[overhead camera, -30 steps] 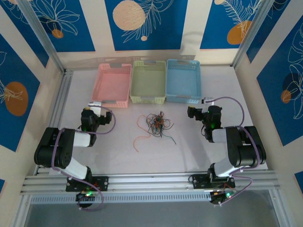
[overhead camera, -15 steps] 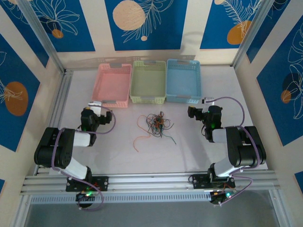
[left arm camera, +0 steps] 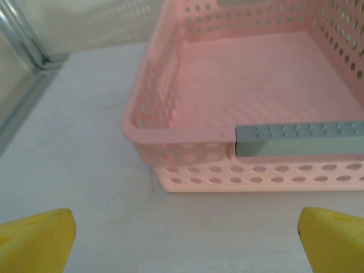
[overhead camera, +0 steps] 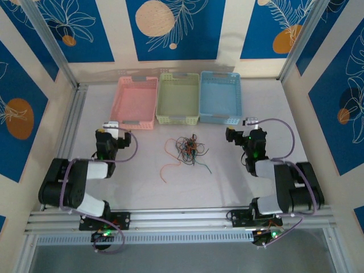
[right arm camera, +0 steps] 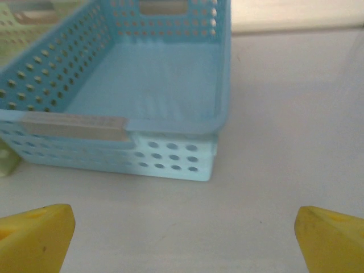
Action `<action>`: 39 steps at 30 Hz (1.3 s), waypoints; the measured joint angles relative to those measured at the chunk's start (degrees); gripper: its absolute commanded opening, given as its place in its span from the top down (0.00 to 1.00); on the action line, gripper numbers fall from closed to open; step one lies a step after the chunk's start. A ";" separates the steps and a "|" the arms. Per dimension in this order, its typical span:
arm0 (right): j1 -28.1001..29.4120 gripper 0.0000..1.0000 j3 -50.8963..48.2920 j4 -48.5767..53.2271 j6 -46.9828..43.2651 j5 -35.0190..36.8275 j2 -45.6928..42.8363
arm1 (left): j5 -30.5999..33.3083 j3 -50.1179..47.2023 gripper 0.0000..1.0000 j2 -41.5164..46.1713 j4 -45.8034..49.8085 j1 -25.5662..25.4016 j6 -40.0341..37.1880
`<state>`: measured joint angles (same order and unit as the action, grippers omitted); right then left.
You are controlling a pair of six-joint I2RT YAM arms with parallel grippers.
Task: Untangle the cables
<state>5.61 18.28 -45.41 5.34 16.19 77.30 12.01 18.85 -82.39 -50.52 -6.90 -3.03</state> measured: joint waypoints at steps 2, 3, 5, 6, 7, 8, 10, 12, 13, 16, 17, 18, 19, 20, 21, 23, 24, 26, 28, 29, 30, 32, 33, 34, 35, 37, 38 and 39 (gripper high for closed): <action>2.23 0.01 -0.09 3.28 0.26 0.70 -5.73 | 2.08 -0.70 0.00 7.72 3.50 -2.10 -0.28; 2.82 0.01 -0.02 4.76 0.55 0.70 -8.15 | 2.60 -0.70 0.00 11.15 5.29 -2.75 0.35; 3.82 0.01 0.07 8.72 1.38 0.48 -14.73 | 3.45 -0.28 0.00 20.26 10.60 -3.69 3.54; 4.04 0.01 0.13 10.60 2.19 0.07 -17.75 | 3.69 0.17 0.00 23.19 12.94 -3.76 5.27; 4.20 0.01 0.31 12.92 3.39 -0.79 -21.20 | 4.17 1.44 0.00 26.93 17.51 -3.72 9.03; 4.22 0.01 0.46 14.36 4.15 -1.44 -23.26 | 4.37 2.71 0.00 28.81 20.94 -3.50 11.80; 4.22 0.01 1.55 19.43 7.56 -4.07 -28.65 | 2.32 6.08 0.00 30.80 28.79 -2.21 18.08; 4.28 0.01 2.89 24.85 11.28 -6.25 -32.94 | -1.53 9.05 0.00 31.36 36.48 -0.72 23.17; 4.28 0.01 3.69 28.11 13.40 -8.02 -35.15 | -4.28 10.19 0.00 32.15 40.68 -0.24 25.44; 4.39 0.01 5.60 35.80 17.88 -13.64 -38.69 | -12.70 12.61 0.22 36.04 51.25 0.04 29.16; 4.68 0.05 6.23 38.49 19.17 -15.41 -39.15 | -16.02 13.94 0.23 37.55 54.99 0.04 29.57; 5.22 0.08 6.97 41.46 20.59 -16.79 -39.28 | -19.32 15.98 0.20 38.84 58.99 0.04 29.88; 5.95 0.10 7.63 44.00 21.86 -17.44 -39.23 | -21.81 18.10 0.17 39.80 62.34 0.04 30.01; 6.75 0.11 8.28 46.73 22.86 -17.94 -38.91 | -24.06 20.85 0.15 40.59 66.12 0.04 29.97; 7.93 0.12 9.07 49.81 23.82 -18.49 -38.14 | -25.97 23.76 0.14 41.40 69.83 0.04 29.49; 10.21 0.15 10.56 55.06 25.33 -19.45 -36.13 | -28.39 28.59 0.12 43.87 76.00 0.04 27.56; 11.21 0.15 11.15 56.78 25.81 -19.80 -35.01 | -28.81 30.03 0.12 45.20 78.20 0.04 26.47; 13.70 0.17 12.15 59.28 27.06 -20.74 -32.37 | -28.92 31.56 0.12 47.95 81.83 0.04 24.17; 16.59 0.20 12.72 60.33 28.46 -21.18 -29.14 | -28.72 30.93 0.12 52.13 84.85 0.04 22.32; 17.75 0.22 12.83 60.43 29.07 -21.14 -27.65 | -28.65 29.88 0.12 53.48 85.53 0.04 21.86; 18.82 0.24 12.94 60.46 29.70 -21.03 -26.03 | -28.52 28.87 0.12 54.25 86.27 0.04 21.40; 20.65 0.27 13.22 60.06 31.23 -20.81 -22.29 | -28.65 27.28 0.12 54.23 88.50 0.04 20.41; 21.20 0.29 13.29 59.43 31.87 -20.70 -20.63 | -28.81 26.82 0.12 53.75 89.13 0.04 20.13; 21.73 0.31 13.35 58.69 32.76 -20.59 -19.02 | -29.00 26.45 0.13 53.20 89.53 0.07 19.78; 22.27 0.33 13.38 57.81 33.48 -20.17 -17.35 | -29.20 26.27 0.13 52.68 89.83 0.07 19.52; 23.15 0.37 13.40 56.17 34.75 -19.08 -15.06 | -29.77 26.25 0.15 51.82 90.42 0.09 19.10; 23.39 0.38 13.42 55.39 35.28 -18.53 -14.14 | -29.94 26.23 0.16 51.78 90.47 0.09 18.99; 23.58 0.40 13.44 54.62 35.89 -18.12 -13.33 | -30.05 26.18 0.17 51.80 90.47 0.09 18.93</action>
<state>29.19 31.73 9.21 41.23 -1.93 63.96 -18.04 45.04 -30.59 39.94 -6.81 15.90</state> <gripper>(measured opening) 0.627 0.844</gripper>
